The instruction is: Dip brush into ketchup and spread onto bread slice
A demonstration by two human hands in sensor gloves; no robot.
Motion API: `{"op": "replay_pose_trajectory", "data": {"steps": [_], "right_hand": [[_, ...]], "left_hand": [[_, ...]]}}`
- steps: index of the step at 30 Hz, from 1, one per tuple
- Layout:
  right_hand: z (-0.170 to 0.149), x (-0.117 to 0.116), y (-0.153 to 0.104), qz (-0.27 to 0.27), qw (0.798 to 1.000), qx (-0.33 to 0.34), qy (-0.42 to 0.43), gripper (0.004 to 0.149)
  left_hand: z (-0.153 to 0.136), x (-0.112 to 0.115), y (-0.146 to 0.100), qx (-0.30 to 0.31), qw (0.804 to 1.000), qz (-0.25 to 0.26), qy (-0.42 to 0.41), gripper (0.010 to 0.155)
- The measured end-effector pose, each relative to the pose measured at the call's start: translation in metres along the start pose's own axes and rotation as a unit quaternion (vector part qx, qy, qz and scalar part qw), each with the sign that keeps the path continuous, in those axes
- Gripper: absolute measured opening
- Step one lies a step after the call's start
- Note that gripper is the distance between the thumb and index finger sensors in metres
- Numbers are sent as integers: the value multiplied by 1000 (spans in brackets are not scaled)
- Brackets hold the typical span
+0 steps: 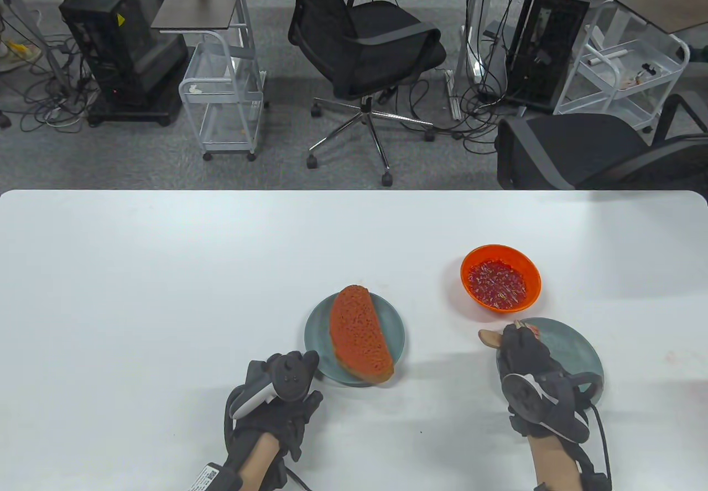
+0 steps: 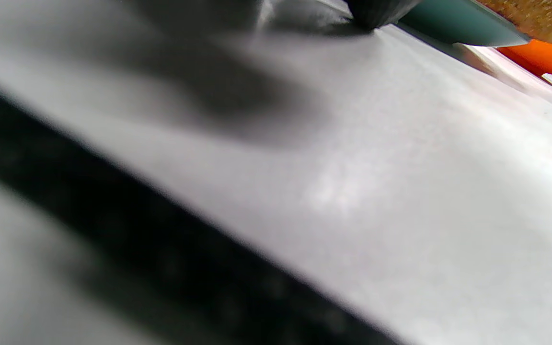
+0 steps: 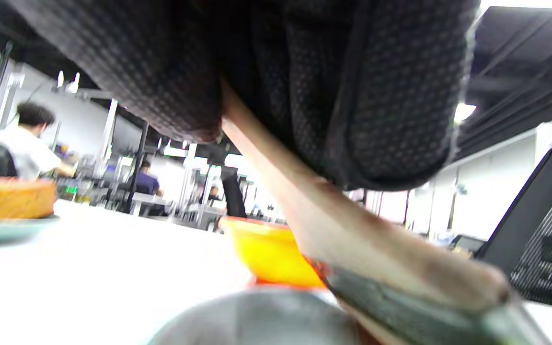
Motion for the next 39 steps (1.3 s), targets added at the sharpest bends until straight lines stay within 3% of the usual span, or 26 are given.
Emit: {"op": "replay_pose_trajectory", "data": {"steps": [4,17,20,23,30,35,39], "right_hand": [[15,-13,5,69,997,30,-34,44],[17,-26,7,117,991,39,-52,42],[13,-14,5,87,996,33,-13,42],[12,8,2,15,998,12,59,43],[43,42,9,-84,980,-31,175,50],[70,47,22,-73,979,-29,191,58],[89,36,30,-42,978,-7,204,63]], "left_hand": [[0,0,0,0,1000,1,0,68],[-1,-1,0,-2,1000,3,1,68],[-1,-3,0,1,1000,7,-3,68],[-1,-11,-1,11,1000,26,-6,67],[-14,-39,-8,13,996,75,-40,64],[-17,-73,-21,6,985,161,-66,69],[-14,-96,-40,1,971,234,-42,71]]}}
Point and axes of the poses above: the tracker on the back of each hand, its own z axis roughly to the thumb side, its own y axis roughly from the wrist to the fingertips, x = y × z, the point moved 4 cm from there along y, roughly from the wrist to the fingertips, and after that the axes turned 13 degrees about z, right-handed, at the moved point
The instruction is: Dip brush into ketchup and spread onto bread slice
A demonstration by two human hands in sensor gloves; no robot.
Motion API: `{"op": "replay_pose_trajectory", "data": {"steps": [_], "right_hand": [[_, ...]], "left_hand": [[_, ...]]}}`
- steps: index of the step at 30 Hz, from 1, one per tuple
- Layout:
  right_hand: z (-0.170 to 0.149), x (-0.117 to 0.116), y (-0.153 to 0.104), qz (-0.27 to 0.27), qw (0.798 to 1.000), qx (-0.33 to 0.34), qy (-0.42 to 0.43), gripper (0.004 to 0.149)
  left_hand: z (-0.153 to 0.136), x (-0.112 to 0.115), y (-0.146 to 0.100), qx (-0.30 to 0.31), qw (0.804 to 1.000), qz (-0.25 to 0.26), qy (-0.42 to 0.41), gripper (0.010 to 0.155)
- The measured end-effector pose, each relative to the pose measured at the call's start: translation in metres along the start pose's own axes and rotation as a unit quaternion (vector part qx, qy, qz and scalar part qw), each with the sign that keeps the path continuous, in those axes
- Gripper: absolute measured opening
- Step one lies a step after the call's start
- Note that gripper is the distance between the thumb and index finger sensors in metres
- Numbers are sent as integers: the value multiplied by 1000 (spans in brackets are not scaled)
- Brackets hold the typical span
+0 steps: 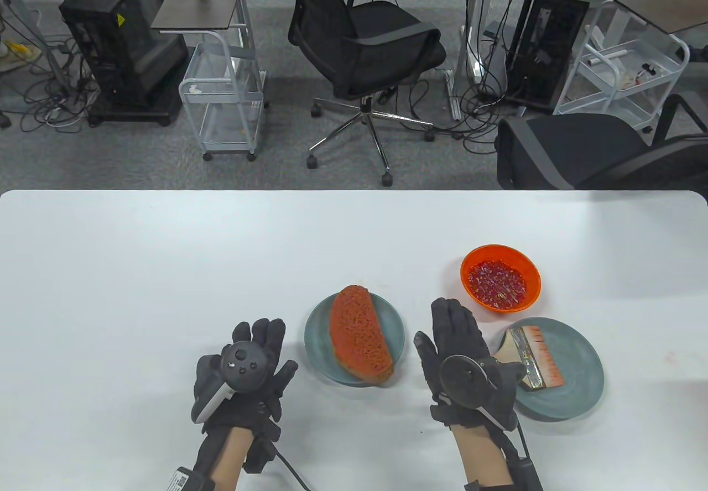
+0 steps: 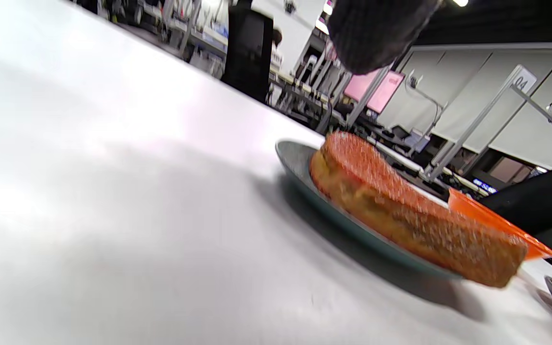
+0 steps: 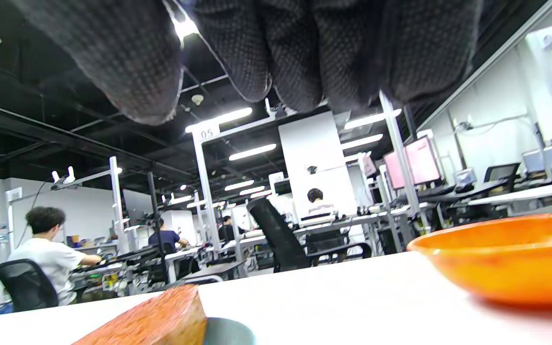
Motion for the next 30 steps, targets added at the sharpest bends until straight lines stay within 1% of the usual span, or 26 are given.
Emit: {"op": "replay_pose_trajectory", "data": {"steps": [3,5,9,12,16,21,30], "right_hand": [[7,-15,2,25,1000,15,-9,65],[10,-27,3,56,998,21,-13,66],[11,-40,4,91,995,15,-31,69],[9,-48,2,117,992,1,-42,70],[4,-50,0,122,992,-4,-33,70],[0,-54,-1,126,991,-3,-39,70],[-1,-54,0,120,993,-3,-23,68]], "left_hand": [[4,-4,-9,9,1000,16,19,71],[4,-3,-16,8,999,19,48,71],[-2,1,-18,-3,997,37,69,72],[-6,7,-17,-14,996,33,82,70],[-6,13,-16,-13,995,24,99,70],[-6,15,-16,-9,996,26,81,71],[-8,18,-16,-3,997,18,73,70]]}}
Point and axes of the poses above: the tracker on the back of each hand, its own z axis roughly to the thumb side, its own y axis roughly from the wrist to the fingertips, x = y × z, the point moved 4 cm from there along y, roughly from the wrist to the fingertips, and after that the axes turned 13 degrees about z, right-handed, at the moved point
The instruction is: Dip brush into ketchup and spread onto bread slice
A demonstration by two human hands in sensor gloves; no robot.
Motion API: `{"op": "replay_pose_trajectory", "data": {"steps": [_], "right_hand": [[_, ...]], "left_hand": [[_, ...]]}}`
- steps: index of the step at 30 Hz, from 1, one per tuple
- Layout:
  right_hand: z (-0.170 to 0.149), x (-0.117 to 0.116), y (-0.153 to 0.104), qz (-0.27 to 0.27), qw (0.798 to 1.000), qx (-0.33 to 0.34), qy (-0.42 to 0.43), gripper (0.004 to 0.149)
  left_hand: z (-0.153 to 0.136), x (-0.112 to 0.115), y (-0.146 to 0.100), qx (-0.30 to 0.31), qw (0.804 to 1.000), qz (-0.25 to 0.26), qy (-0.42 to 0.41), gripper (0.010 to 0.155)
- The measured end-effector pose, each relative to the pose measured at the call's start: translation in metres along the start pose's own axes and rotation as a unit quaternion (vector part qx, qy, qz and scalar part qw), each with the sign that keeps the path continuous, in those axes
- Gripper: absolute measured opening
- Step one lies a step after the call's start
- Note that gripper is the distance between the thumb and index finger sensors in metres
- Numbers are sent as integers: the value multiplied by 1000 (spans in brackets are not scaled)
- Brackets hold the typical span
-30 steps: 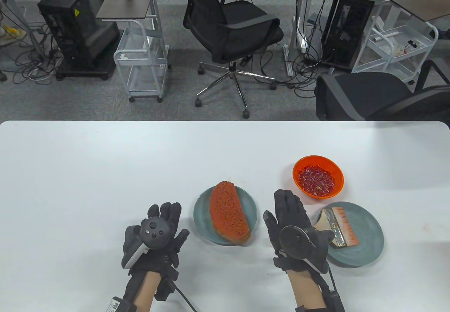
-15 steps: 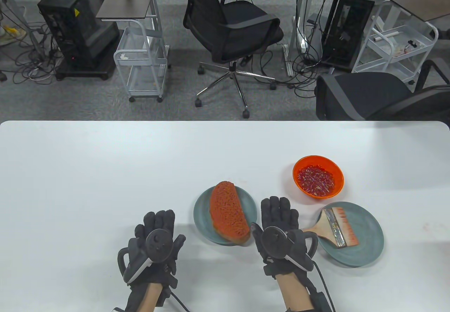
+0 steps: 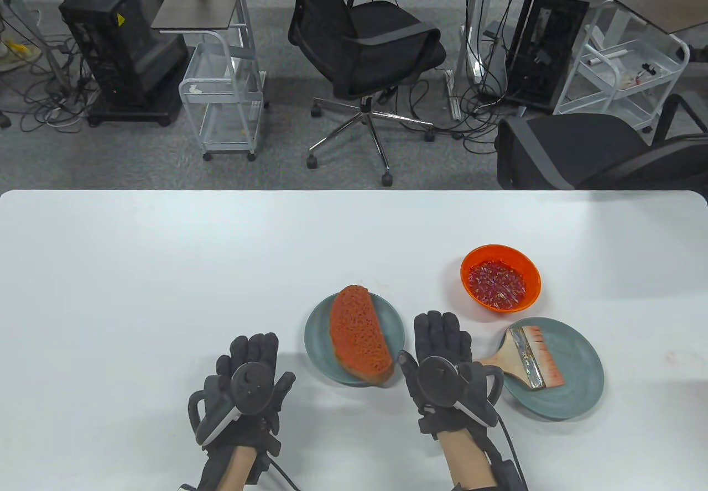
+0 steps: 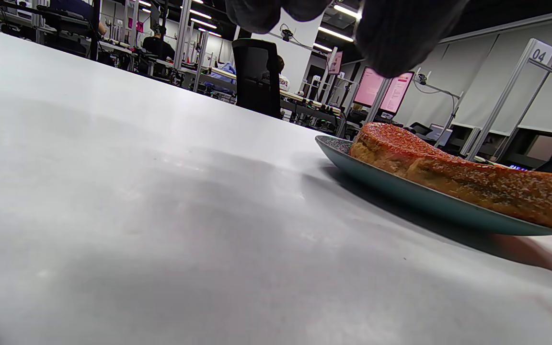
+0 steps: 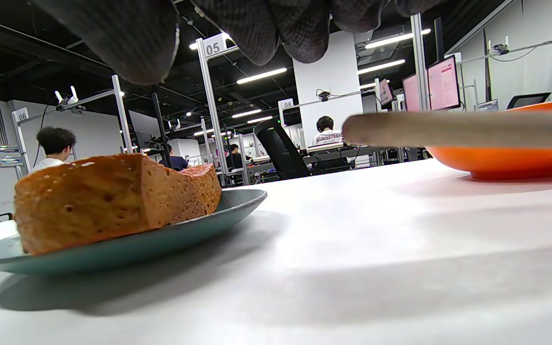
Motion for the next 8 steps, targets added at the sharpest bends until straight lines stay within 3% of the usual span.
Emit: {"op": "replay_pose_trajectory", "data": {"steps": [8], "right_hand": [[2,-4,1,10,1000,0,1,68]], "left_hand": [[1,1,-1,3,1000,-5,-3,70]]}}
Point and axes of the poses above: the tracker on the back of each hand, its own z axis roughly to the thumb side, its own y axis roughly from the wrist to the fingertips, x = y × z, the point moved 4 cm from there along y, roughly from the wrist to the fingertips, and after that the axes turned 13 degrees about z, right-handed, at the moved point
